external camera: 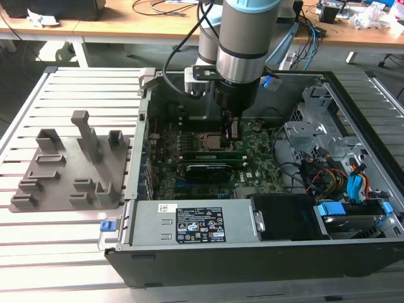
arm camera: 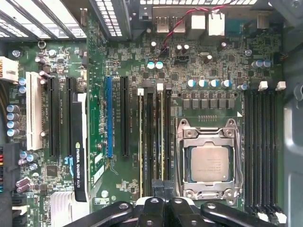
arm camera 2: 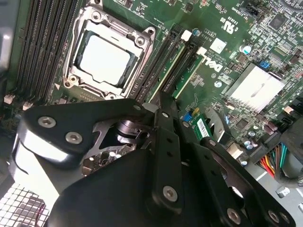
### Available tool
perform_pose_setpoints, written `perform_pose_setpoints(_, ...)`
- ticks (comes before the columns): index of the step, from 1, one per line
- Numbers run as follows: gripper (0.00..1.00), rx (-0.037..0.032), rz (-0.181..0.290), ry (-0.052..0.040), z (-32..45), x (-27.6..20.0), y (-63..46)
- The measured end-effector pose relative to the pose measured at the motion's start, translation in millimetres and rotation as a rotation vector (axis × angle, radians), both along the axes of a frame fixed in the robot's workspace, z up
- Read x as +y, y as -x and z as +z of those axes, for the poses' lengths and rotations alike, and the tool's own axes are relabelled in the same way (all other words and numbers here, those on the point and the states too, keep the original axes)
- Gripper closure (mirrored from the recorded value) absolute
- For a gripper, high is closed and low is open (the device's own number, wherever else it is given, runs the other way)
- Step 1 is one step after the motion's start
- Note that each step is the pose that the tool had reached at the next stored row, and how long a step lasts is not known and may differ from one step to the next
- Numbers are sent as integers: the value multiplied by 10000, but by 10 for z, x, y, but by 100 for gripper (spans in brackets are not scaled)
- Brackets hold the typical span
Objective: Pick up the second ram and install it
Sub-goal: 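Press down the second ram until it locks into place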
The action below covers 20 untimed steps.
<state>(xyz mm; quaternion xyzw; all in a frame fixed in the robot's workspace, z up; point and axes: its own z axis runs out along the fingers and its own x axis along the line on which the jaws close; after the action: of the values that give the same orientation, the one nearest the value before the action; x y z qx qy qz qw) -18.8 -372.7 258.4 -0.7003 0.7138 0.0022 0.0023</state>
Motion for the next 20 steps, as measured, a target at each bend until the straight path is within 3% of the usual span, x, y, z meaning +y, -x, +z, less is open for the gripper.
perform_pose_setpoints(2, 89, -40, 0, 1, 0, 0, 0)
perform_pose_setpoints(5, 89, -43, 0, -1, -10, 0, -23)
perform_pose_setpoints(8, 89, -29, 0, 8, -131, 0, -86)
perform_pose_setpoints(12, 89, -15, 0, 7, -179, 12, -181)
perform_pose_setpoints(14, 89, -4, 0, 12, -204, 30, -317)
perform_pose_setpoints(16, 89, 1, 1, 13, -223, 31, -338)
perform_pose_setpoints(18, 89, 14, 1, 25, -309, 29, -340)
perform_pose_setpoints(20, 89, -1, 1, 1, -298, 32, -339)
